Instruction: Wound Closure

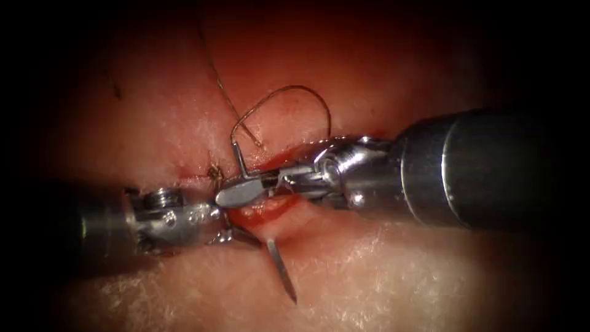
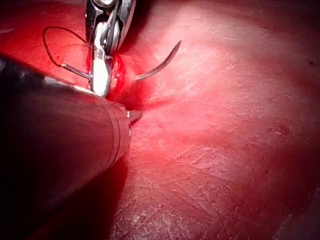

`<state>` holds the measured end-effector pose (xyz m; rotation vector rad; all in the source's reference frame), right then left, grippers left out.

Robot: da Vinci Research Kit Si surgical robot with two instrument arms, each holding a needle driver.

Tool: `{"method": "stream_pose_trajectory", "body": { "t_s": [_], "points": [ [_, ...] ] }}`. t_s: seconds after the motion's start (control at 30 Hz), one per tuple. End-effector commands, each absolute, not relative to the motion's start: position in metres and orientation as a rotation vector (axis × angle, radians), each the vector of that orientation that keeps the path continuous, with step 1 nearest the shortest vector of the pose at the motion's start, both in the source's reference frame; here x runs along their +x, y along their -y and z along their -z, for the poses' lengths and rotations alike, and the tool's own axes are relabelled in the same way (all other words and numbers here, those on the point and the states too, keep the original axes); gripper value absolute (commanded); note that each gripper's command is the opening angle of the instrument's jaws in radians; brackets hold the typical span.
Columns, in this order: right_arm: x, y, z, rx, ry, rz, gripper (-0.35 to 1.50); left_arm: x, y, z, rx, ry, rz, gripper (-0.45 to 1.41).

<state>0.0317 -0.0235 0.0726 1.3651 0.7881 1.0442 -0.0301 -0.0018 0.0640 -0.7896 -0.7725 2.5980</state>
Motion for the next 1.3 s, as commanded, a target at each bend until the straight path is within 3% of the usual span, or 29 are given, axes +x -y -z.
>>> {"method": "stream_pose_trajectory", "body": {
  "t_s": [0.03,0.2,0.23,0.27,0.3,0.33,0.67,0.8,1.03,1.07,1.13,1.17,1.3],
  "points": [
    [0.0323,0.0237,-0.0731,1.365,-0.789,-1.048,-0.35,-0.0306,0.0020,-0.0646,-0.791,0.775,-2.598,-0.45],
    [0.0327,0.0225,-0.0735,1.264,-0.828,-1.082,-0.35,-0.0306,0.0021,-0.0646,-0.787,0.775,-2.599,-0.45],
    [0.0327,0.0222,-0.0737,1.246,-0.862,-1.072,-0.15,-0.0306,0.0021,-0.0646,-0.787,0.775,-2.599,-0.45],
    [0.0328,0.0220,-0.0739,1.219,-0.887,-1.082,0.36,-0.0307,0.0021,-0.0646,-0.787,0.775,-2.599,-0.45],
    [0.0330,0.0216,-0.0742,1.163,-0.924,-1.076,1.03,-0.0307,0.0021,-0.0645,-0.787,0.776,-2.599,-0.45],
    [0.0331,0.0213,-0.0744,1.111,-0.960,-1.040,1.28,-0.0307,0.0021,-0.0644,-0.787,0.776,-2.598,-0.45],
    [0.0289,0.0164,-0.0769,0.791,-1.138,-0.731,1.31,-0.0307,0.0019,-0.0618,-0.777,0.775,-2.584,-0.45],
    [0.0264,0.0153,-0.0772,0.672,-1.133,-0.742,1.46,-0.0306,0.0022,-0.0600,-0.812,0.781,-2.603,-0.45],
    [0.0241,0.0161,-0.0743,0.711,-1.144,-0.640,1.46,-0.0304,0.0021,-0.0565,-0.940,0.751,-2.660,-0.45],
    [0.0240,0.0163,-0.0737,0.722,-1.150,-0.621,1.45,-0.0307,0.0022,-0.0562,-0.982,0.735,-2.661,-0.42],
    [0.0241,0.0169,-0.0723,0.734,-1.160,-0.581,1.40,-0.0313,0.0024,-0.0560,-1.023,0.701,-2.638,0.12],
    [0.0241,0.0171,-0.0718,0.738,-1.169,-0.566,1.38,-0.0317,0.0025,-0.0560,-1.061,0.677,-2.626,0.26],
    [0.0241,0.0181,-0.0700,0.746,-1.196,-0.545,1.35,-0.0327,0.0032,-0.0566,-1.159,0.613,-2.619,0.46]
  ]
}}
